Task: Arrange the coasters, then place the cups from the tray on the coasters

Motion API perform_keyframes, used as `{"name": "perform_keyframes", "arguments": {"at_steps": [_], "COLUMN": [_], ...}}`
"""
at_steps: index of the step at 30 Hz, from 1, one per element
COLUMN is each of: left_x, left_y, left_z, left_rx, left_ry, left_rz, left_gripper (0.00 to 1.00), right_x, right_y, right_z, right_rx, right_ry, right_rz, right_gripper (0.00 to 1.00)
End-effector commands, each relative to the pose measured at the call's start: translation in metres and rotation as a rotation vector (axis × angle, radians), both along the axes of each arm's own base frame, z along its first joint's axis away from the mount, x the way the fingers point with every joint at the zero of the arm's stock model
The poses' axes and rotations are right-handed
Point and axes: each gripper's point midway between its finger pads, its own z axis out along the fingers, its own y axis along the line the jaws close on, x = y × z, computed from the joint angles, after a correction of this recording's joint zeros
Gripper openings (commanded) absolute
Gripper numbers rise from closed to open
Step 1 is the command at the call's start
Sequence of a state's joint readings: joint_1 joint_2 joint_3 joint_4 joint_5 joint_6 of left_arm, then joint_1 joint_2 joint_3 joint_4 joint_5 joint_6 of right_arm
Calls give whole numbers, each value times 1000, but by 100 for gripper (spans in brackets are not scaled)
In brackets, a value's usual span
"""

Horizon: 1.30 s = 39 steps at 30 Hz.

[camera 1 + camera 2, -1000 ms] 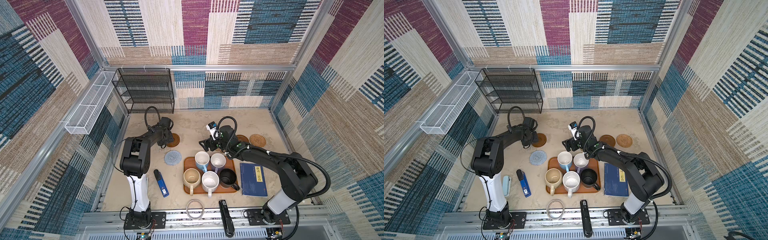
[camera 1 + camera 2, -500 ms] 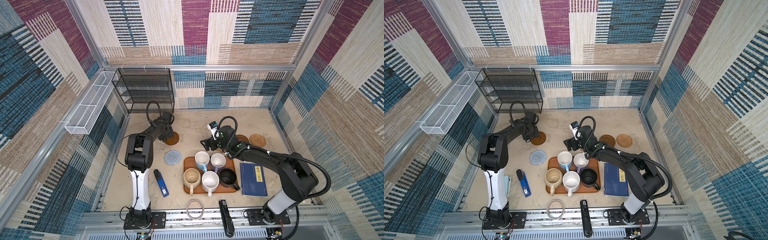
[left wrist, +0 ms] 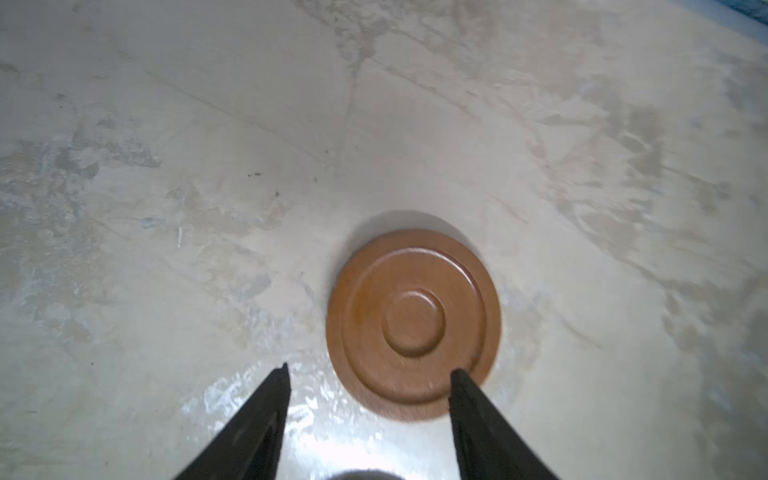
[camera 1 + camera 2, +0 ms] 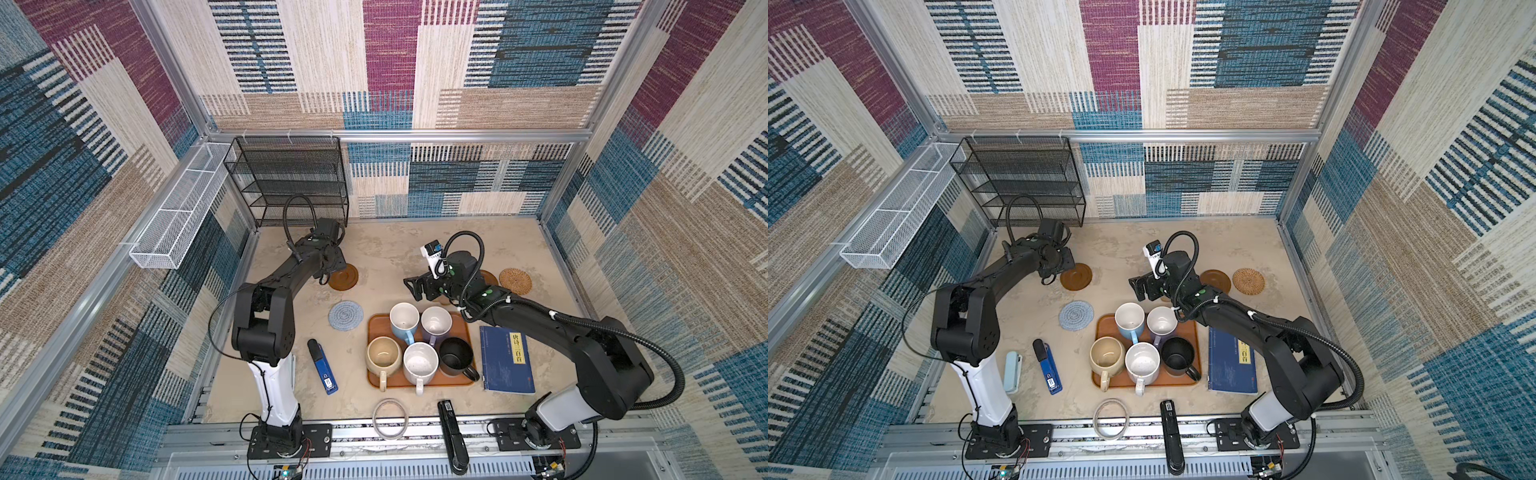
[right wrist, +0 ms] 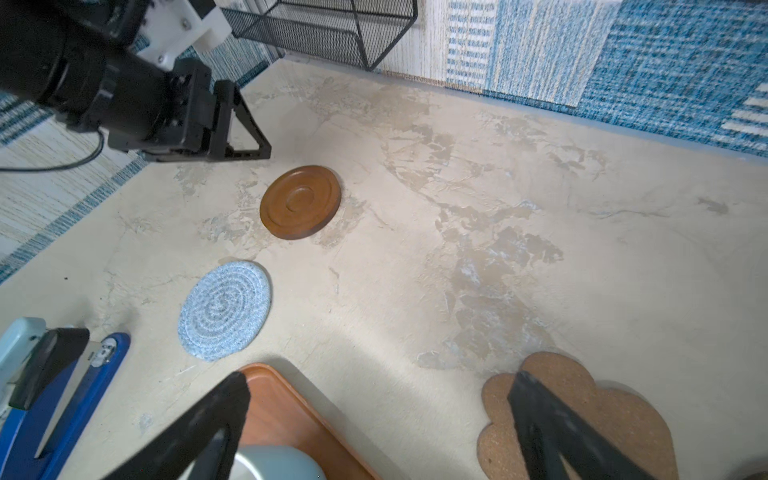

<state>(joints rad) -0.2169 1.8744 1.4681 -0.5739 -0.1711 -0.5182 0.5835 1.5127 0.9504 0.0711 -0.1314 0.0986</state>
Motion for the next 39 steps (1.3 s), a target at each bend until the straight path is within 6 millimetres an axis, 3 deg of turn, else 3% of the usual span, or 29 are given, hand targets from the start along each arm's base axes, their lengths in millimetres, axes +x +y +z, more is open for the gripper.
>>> {"name": "perform_keyframes", "arguments": {"at_steps": [1,8,14,19,26,39], "left_x": [-25,-96,-122,-129,-120,-91], "left_y": [-15,-39,-59,-72,-82,-138], "left_z": [7,-18,-50,-73,-98,-89], "left_rx": [-28,-25,-70,-61,-73,-183], "left_ry": [9,113,194,239,281,253], "left_rz": [-74,-164,-232,-269,-269,-352], "left_gripper": [64,62,57,54,52,48], "right_x": [-8,-14,-18,-18,-18,-12], "right_y": [0,2,5,2,-3,-7], "right_z": [6,10,11,9,3,-2], "right_rx": [31,28,50,43,19,-3], "right_ry": [10,27,34,34,29,8], "right_rz": [11,39,56,43,22,-1], "right_gripper": [100,100,100,100,100,100]}}
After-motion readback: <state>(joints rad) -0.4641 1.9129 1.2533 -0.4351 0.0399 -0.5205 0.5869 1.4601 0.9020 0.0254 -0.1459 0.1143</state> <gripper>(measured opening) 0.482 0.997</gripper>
